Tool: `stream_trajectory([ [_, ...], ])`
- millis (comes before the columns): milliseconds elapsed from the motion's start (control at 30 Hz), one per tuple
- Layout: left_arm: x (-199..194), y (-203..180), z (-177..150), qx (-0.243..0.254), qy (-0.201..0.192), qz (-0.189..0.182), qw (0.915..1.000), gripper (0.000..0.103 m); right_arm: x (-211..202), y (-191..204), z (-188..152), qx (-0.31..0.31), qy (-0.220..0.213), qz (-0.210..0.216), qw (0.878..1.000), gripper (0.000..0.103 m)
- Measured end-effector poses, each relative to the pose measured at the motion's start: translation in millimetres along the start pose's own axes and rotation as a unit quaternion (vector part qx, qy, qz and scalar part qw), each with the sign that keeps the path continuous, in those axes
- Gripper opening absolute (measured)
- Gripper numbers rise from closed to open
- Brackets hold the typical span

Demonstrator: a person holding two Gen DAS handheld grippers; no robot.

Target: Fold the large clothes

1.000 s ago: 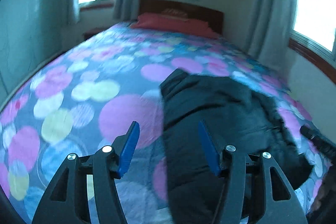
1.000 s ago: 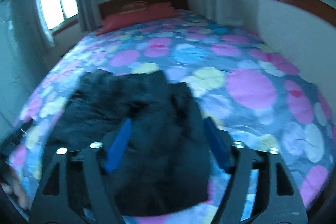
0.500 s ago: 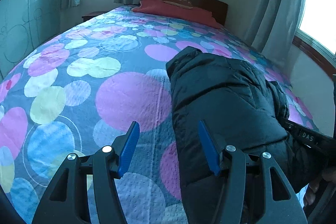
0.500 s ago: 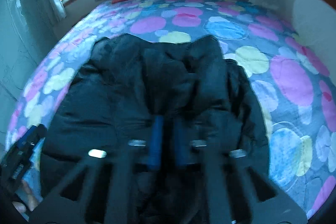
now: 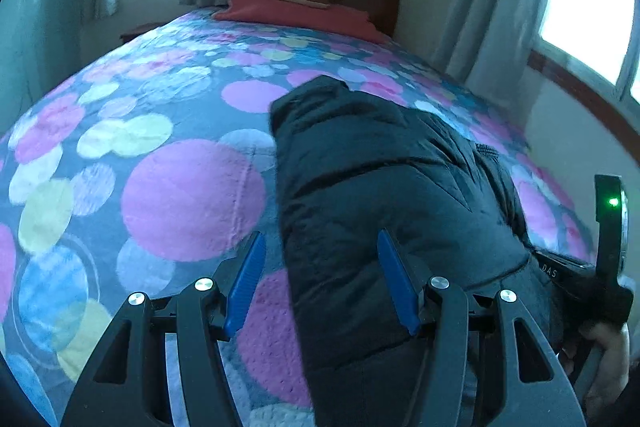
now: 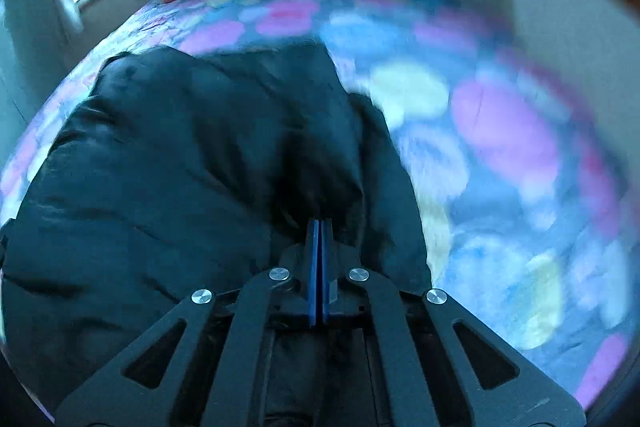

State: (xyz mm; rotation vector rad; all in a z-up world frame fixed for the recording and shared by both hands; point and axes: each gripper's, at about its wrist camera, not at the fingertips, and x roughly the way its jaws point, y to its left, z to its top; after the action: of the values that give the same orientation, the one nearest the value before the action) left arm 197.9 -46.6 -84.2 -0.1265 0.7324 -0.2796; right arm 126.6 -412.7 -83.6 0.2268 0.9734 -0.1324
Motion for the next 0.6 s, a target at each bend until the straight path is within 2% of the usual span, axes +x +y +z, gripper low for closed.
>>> stream_trajectory([
  [33,3.9,-3.7,0.0,0.007,0.000,-0.003,1.0000,0.057,2.4,-5.5,-2.1,0.004,0.002,0.003,1.000,0.000],
  [100,16.8,-11.6,-1.1,0.013,0.008,-0.017,0.9997,0.044,4.2,-6.5,-3.5,0.003,0.003,0.002,1.000,0.000],
  [233,29.0,-18.0,-0.5,0.015,0.010,-0.010,0.9998,0.043,14.6,-8.5,-7.4,0.003,0.007,0.003,1.000,0.000],
  [367,36.5,-28.0,-0.7,0.040,0.011,-0.005,0.9991,0.043,26.7,-11.5,-12.4,0.007,0.003,0.002,1.000,0.000],
  [600,39.8,-28.4,-2.3,0.049,0.015,-0.001,0.9987,0.043,12.0,-9.6,-10.1,0.018,-0.009,-0.003,1.000,0.000],
])
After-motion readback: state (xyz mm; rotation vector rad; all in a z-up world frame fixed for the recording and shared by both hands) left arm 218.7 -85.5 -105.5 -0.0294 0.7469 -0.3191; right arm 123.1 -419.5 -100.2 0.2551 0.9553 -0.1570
